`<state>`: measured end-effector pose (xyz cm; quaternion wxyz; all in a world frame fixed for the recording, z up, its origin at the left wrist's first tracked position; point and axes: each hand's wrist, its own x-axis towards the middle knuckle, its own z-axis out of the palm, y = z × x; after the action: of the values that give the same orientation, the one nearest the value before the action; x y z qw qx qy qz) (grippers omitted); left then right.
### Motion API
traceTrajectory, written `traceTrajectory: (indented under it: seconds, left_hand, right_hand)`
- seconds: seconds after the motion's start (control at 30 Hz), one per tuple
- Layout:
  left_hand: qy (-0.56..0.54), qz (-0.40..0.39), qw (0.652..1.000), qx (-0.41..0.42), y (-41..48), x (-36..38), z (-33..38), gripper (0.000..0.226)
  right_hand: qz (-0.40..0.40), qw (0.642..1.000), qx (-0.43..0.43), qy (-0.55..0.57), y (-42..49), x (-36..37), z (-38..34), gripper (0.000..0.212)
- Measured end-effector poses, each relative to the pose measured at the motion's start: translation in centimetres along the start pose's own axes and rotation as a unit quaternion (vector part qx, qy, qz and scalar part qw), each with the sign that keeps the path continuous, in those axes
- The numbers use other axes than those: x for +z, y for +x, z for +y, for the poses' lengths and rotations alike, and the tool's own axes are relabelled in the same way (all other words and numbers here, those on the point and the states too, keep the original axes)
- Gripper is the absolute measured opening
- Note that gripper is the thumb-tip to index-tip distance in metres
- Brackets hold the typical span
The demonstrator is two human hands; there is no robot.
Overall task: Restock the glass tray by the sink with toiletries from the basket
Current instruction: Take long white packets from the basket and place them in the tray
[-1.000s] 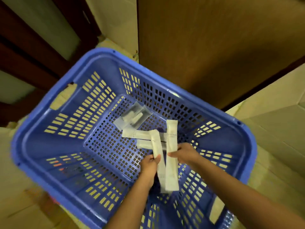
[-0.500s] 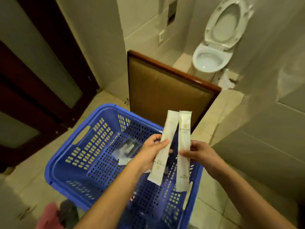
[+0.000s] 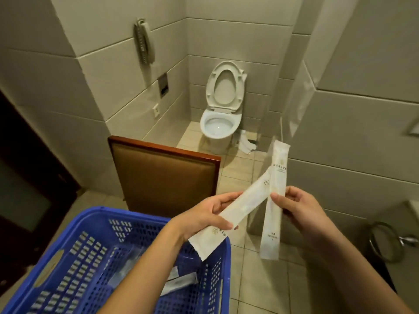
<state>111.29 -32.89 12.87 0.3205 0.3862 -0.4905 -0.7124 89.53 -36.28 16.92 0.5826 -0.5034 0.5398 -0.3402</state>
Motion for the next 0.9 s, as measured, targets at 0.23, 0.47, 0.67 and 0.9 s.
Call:
traceTrajectory:
  seconds: [0.23, 0.47, 0.67, 0.9]
  left_hand:
    - [0.140, -0.100, 0.981, -0.087, 3.7, 3.9, 1.3, 0.064]
    - [0.268, -0.249, 0.924, -0.110, 7.0, 12.8, 4.8, 0.060]
    - [0.195, -0.269, 0.937, -0.105, 7.5, 19.8, 3.1, 0.056]
    - [-0.360, -0.306, 0.877, -0.086, 7.3, 30.4, -5.1, 0.087]
  right_hand:
    - [0.067, 0.996, -0.057, 0.032, -3.9, -7.4, -0.2, 0.014]
    - [-0.079, 0.994, 0.033, -0.063, -9.3, -15.3, 1.6, 0.036]
    - [-0.113, 0.988, 0.077, 0.064, -17.7, -21.1, 6.5, 0.060]
    - [0.033, 0.983, 0.057, 0.174, -30.3, -26.7, 12.0, 0.068]
